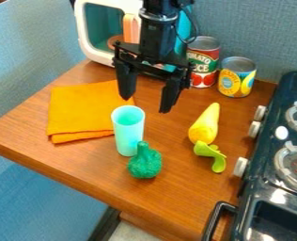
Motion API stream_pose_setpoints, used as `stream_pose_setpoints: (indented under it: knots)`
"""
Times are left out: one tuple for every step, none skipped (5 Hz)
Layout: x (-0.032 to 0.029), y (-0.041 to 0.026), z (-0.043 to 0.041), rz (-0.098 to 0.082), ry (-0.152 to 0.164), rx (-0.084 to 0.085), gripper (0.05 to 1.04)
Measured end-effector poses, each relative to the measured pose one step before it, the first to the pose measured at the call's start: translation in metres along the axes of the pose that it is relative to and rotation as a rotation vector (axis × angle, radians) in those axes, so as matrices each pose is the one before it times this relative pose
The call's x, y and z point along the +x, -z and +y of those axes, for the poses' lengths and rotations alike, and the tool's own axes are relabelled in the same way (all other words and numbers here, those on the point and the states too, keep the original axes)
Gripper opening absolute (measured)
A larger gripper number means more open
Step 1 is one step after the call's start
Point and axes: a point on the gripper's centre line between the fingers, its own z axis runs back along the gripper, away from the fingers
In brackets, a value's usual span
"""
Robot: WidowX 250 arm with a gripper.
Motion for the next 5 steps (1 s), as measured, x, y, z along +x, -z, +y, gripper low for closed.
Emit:
stream_pose_setpoints:
  knots:
    - [-0.00194, 0.01057, -0.00045, 0.0347, 0.0018, 0.0062, 1.011]
    - [0.00568, 0.00873, 0.00187, -0.0418, 0.0325, 0.0112, 1.011]
    - [0.00348, 0.00318, 0.00608, -0.0116, 0.002, 0.0451, 1.011]
    - [0.0028, 0.00703, 0.00274, 0.0304, 0.01, 0.0317, 1.011]
    - [0.00369, 0.01077, -0.00082, 0.0303, 0.0062, 0.0114, 1.011]
